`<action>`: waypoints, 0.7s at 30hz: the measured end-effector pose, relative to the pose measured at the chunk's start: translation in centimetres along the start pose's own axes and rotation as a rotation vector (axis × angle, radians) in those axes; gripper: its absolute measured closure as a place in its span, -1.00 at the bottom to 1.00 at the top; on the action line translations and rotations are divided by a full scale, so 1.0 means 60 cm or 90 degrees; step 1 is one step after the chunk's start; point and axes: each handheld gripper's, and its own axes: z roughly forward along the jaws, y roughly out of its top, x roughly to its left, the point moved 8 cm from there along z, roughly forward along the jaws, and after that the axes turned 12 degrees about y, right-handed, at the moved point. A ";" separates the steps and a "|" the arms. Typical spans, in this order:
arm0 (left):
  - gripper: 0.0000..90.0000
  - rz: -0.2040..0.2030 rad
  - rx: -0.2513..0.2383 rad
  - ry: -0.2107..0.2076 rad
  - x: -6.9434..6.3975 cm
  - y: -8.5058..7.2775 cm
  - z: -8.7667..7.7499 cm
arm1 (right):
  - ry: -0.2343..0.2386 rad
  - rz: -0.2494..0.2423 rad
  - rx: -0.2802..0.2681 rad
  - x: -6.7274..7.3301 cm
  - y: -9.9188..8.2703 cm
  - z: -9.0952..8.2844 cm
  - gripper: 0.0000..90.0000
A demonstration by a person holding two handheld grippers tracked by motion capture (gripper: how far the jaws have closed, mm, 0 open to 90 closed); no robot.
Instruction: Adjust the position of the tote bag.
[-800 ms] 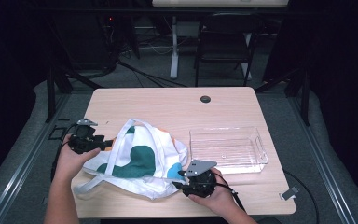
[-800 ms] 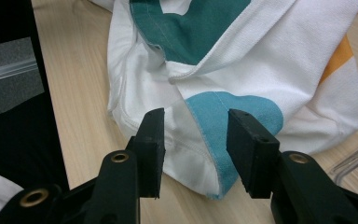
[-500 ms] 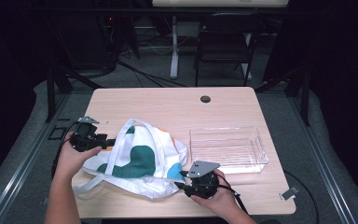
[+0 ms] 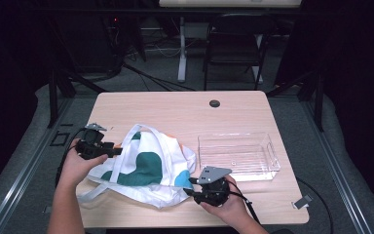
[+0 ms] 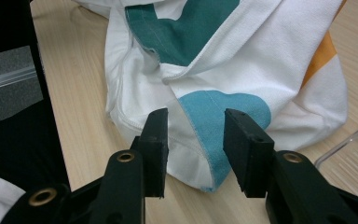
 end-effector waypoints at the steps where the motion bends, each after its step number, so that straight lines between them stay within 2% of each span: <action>1: 0.15 0.001 0.003 0.006 0.001 -0.002 0.002 | 0.000 0.000 -0.002 0.000 0.001 0.000 0.38; 8: 0.15 0.006 0.002 0.007 -0.003 -0.004 0.002 | -0.005 -0.004 -0.003 -0.001 0.004 0.005 0.45; 15: 0.14 0.009 0.003 0.009 -0.006 -0.006 0.002 | -0.016 -0.022 0.016 -0.004 0.006 0.020 0.46; 21: 0.12 0.001 -0.013 0.002 -0.006 -0.009 -0.009 | -0.029 -0.044 0.039 -0.010 0.005 0.040 0.30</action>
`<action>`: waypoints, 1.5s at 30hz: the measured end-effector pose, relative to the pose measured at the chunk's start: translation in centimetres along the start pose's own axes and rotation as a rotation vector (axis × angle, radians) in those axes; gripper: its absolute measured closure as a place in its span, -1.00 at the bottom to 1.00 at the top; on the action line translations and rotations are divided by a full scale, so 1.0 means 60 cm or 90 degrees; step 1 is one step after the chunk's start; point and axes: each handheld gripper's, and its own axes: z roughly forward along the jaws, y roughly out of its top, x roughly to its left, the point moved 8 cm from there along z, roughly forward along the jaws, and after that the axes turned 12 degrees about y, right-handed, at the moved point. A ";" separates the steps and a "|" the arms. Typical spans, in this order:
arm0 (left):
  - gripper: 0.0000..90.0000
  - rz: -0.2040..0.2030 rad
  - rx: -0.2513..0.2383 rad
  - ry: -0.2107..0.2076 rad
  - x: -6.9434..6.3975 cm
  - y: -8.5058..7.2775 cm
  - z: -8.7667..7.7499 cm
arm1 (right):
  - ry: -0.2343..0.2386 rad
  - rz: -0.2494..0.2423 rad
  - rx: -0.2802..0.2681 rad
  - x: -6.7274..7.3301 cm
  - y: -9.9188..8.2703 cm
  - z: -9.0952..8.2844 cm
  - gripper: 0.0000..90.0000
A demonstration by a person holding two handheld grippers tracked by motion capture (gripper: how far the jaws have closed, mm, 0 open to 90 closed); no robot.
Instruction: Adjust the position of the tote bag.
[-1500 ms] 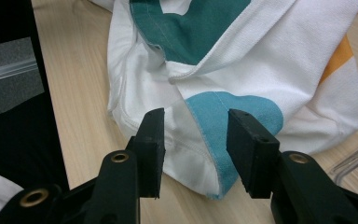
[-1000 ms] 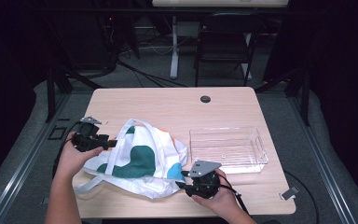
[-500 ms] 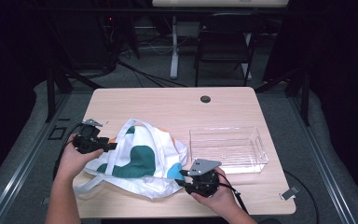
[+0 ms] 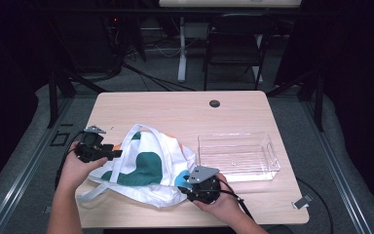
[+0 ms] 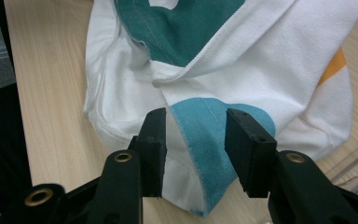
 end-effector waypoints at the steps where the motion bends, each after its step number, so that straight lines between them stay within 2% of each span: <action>1: 0.11 0.000 0.000 0.000 0.000 0.000 0.000 | 0.000 0.000 0.000 0.000 0.000 0.000 0.30; 6: 0.08 0.001 0.004 -0.007 -0.003 -0.009 -0.003 | -0.001 -0.035 0.019 0.003 0.003 0.013 0.20; 15: 0.07 -0.002 0.007 -0.006 -0.006 -0.019 -0.006 | -0.018 -0.087 0.033 0.005 0.008 0.030 0.18; 17: 0.07 -0.005 0.005 -0.005 -0.004 -0.021 -0.010 | -0.022 -0.104 0.045 0.004 0.008 0.031 0.18; 24: 0.07 -0.006 0.006 0.001 -0.001 -0.027 -0.012 | -0.025 -0.116 0.049 0.000 0.010 0.036 0.14; 25: 0.07 -0.008 0.008 0.002 0.000 -0.028 -0.012 | -0.023 -0.111 0.037 0.001 0.012 0.039 0.12; 28: 0.07 -0.008 0.007 0.003 0.001 -0.029 -0.013 | -0.024 -0.121 0.047 0.000 0.010 0.041 0.08; 32: 0.07 -0.009 0.006 0.005 0.001 -0.030 -0.013 | -0.030 -0.132 0.051 0.000 0.009 0.043 0.05; 33: 0.07 -0.008 0.008 0.006 0.001 -0.030 -0.013 | -0.041 -0.148 0.065 -0.003 0.008 0.041 0.04; 40: 0.07 -0.005 0.011 0.001 0.000 -0.030 -0.012 | -0.052 -0.149 0.059 -0.008 0.005 0.041 0.04; 41: 0.07 -0.007 0.011 0.000 -0.001 -0.031 -0.012 | -0.053 -0.162 0.075 -0.010 0.004 0.038 0.04; 43: 0.07 -0.007 0.012 0.000 0.000 -0.031 -0.012 | -0.054 -0.162 0.069 -0.009 0.003 0.040 0.04; 45: 0.07 -0.009 0.011 0.002 0.000 -0.031 -0.011 | -0.063 -0.179 0.078 -0.010 0.000 0.040 0.05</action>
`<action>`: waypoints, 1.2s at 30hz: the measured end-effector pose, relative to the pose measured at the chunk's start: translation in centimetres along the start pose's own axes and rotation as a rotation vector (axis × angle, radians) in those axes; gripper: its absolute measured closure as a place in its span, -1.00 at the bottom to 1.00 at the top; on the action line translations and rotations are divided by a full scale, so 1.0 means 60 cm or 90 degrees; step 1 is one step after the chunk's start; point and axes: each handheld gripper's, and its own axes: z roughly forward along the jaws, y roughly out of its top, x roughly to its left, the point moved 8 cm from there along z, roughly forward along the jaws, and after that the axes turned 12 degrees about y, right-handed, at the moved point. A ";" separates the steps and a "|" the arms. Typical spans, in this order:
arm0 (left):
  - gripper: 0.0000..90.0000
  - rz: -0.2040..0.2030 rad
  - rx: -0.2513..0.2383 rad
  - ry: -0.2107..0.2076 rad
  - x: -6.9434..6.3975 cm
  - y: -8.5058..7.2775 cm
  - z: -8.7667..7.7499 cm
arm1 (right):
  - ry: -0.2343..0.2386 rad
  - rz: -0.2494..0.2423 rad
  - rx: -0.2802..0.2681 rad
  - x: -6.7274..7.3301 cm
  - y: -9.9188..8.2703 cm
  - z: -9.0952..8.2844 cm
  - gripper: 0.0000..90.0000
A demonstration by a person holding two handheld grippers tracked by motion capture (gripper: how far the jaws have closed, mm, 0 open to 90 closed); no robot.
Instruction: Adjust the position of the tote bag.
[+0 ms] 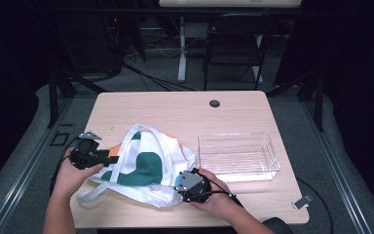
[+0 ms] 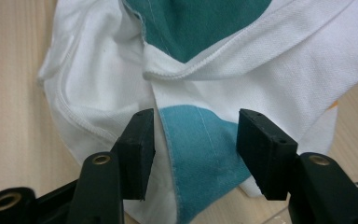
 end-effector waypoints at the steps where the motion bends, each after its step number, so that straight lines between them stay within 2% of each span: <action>1: 0.07 0.000 0.000 0.000 0.000 0.000 0.000 | -0.006 -0.007 0.003 0.000 -0.001 0.000 0.07; 4: 0.07 0.001 0.000 -0.001 -0.001 0.000 0.001 | -0.015 -0.014 0.006 -0.002 -0.001 0.000 0.13; 5: 0.07 0.002 0.000 -0.005 -0.002 0.000 0.001 | -0.017 -0.023 0.018 -0.002 -0.002 -0.001 0.14; 7: 0.07 0.005 -0.002 -0.006 -0.003 0.001 0.001 | -0.022 -0.027 0.014 -0.001 -0.001 0.001 0.15; 8: 0.07 0.009 -0.004 -0.011 -0.006 0.001 0.000 | -0.028 -0.048 0.032 -0.001 -0.002 -0.001 0.17; 11: 0.06 0.016 -0.011 -0.014 -0.010 0.003 -0.001 | -0.033 -0.059 0.026 0.002 0.002 -0.001 0.25; 15: 0.05 0.026 -0.016 -0.016 -0.013 0.003 0.000 | -0.037 -0.067 0.023 0.004 0.006 -0.002 0.33; 19: 0.05 0.037 -0.015 -0.025 -0.018 0.002 0.000 | -0.035 -0.059 0.011 0.004 0.011 -0.003 0.45; 20: 0.05 0.036 -0.014 -0.029 -0.020 0.002 0.000 | -0.034 -0.061 0.021 0.003 0.010 -0.005 0.49; 23: 0.04 0.043 -0.015 -0.033 -0.023 0.001 -0.002 | -0.027 -0.031 0.002 0.002 0.013 -0.003 0.58; 27: 0.04 0.045 -0.017 -0.038 -0.025 0.000 -0.003 | -0.017 -0.007 -0.005 0.000 0.016 -0.005 0.63; 30: 0.04 0.048 -0.018 -0.038 -0.026 -0.001 -0.004 | -0.006 0.018 -0.007 -0.004 0.018 -0.008 0.68; 33: 0.04 0.056 -0.015 -0.040 -0.028 -0.003 -0.004 | 0.007 0.058 -0.020 -0.008 0.021 -0.010 0.74; 34: 0.04 0.056 -0.015 -0.040 -0.028 -0.003 -0.004 | 0.007 0.058 -0.020 -0.008 0.021 -0.010 0.74; 35: 0.04 0.057 -0.014 -0.042 -0.029 -0.004 -0.005 | 0.015 0.079 -0.025 -0.012 0.021 -0.012 0.77; 36: 0.04 0.060 -0.013 -0.040 -0.030 -0.004 -0.005 | 0.015 0.079 -0.025 -0.012 0.021 -0.012 0.77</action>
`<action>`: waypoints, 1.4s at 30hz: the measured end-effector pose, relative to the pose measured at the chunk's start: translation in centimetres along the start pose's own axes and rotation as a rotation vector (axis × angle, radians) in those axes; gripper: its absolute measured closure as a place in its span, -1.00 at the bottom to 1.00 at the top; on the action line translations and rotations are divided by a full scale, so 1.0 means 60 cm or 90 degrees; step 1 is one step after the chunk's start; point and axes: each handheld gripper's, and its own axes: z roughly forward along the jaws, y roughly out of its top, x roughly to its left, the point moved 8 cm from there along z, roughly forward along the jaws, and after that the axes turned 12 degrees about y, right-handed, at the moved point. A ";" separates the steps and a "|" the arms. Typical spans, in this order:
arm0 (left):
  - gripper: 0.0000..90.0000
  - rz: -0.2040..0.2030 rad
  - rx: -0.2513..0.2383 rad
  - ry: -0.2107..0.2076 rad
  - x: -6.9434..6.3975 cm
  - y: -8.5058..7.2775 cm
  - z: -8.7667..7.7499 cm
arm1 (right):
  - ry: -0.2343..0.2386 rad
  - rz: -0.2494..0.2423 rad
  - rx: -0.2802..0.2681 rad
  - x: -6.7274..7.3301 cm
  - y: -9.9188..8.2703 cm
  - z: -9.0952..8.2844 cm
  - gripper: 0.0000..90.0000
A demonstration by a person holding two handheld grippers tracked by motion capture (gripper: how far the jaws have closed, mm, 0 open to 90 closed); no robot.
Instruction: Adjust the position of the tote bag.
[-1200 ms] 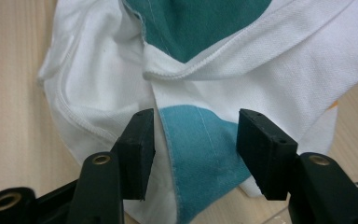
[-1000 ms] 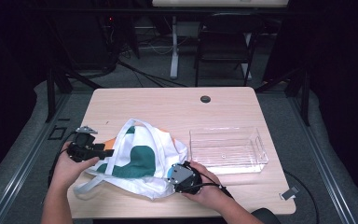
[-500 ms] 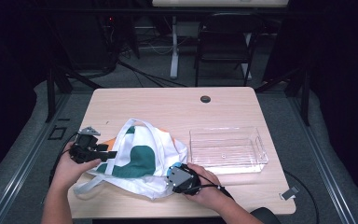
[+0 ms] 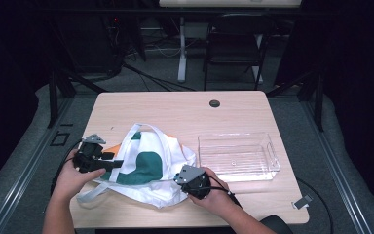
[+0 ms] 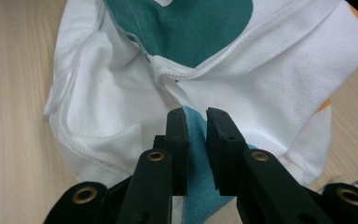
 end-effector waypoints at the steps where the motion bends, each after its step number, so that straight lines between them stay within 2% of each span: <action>1: 0.09 0.000 0.001 -0.008 -0.003 0.000 0.000 | 0.015 0.028 -0.009 -0.003 0.001 -0.001 0.80; 3: 0.12 -0.006 0.010 -0.032 -0.011 -0.002 -0.002 | 0.026 0.060 -0.023 -0.005 0.002 -0.002 0.82; 4: 0.12 -0.002 0.011 -0.039 -0.015 -0.002 -0.002 | 0.026 0.060 -0.023 -0.005 0.002 -0.002 0.82; 7: 0.14 0.018 0.013 -0.041 -0.026 -0.001 0.000 | 0.049 0.097 -0.032 -0.011 0.002 -0.004 0.88; 8: 0.14 0.030 0.015 -0.042 -0.028 -0.001 0.000 | 0.055 0.101 -0.031 -0.011 0.002 -0.005 0.89; 11: 0.15 0.036 0.015 -0.045 -0.037 0.001 0.003 | 0.062 0.117 -0.042 -0.014 0.004 -0.008 0.91; 12: 0.16 0.037 0.017 -0.049 -0.041 0.001 0.005 | 0.065 0.124 -0.048 -0.014 0.005 -0.009 0.91; 13: 0.16 0.053 0.024 -0.060 -0.049 -0.001 0.008 | 0.067 0.130 -0.053 -0.015 0.006 -0.010 0.91; 14: 0.16 0.053 0.024 -0.060 -0.049 -0.001 0.008 | 0.067 0.130 -0.053 -0.015 0.006 -0.010 0.91; 18: 0.15 0.084 0.029 -0.075 -0.066 -0.002 0.012 | 0.084 0.162 -0.073 -0.021 0.007 -0.014 0.92; 21: 0.15 0.092 0.029 -0.087 -0.075 -0.003 0.012 | 0.092 0.175 -0.083 -0.023 0.008 -0.016 0.92; 24: 0.15 0.123 0.025 -0.104 -0.090 -0.004 0.012 | 0.095 0.179 -0.087 -0.024 0.008 -0.017 0.93; 32: 0.01 0.147 0.006 -0.120 -0.109 -0.002 0.018 | 0.104 0.187 -0.093 -0.026 0.008 -0.018 0.93; 40: -0.11 0.184 0.009 -0.100 -0.111 -0.009 0.036 | 0.106 0.197 -0.100 -0.027 0.009 -0.019 0.93; 42: -0.11 0.205 0.015 -0.088 -0.110 -0.012 0.042 | 0.108 0.195 -0.100 -0.027 0.009 -0.020 0.93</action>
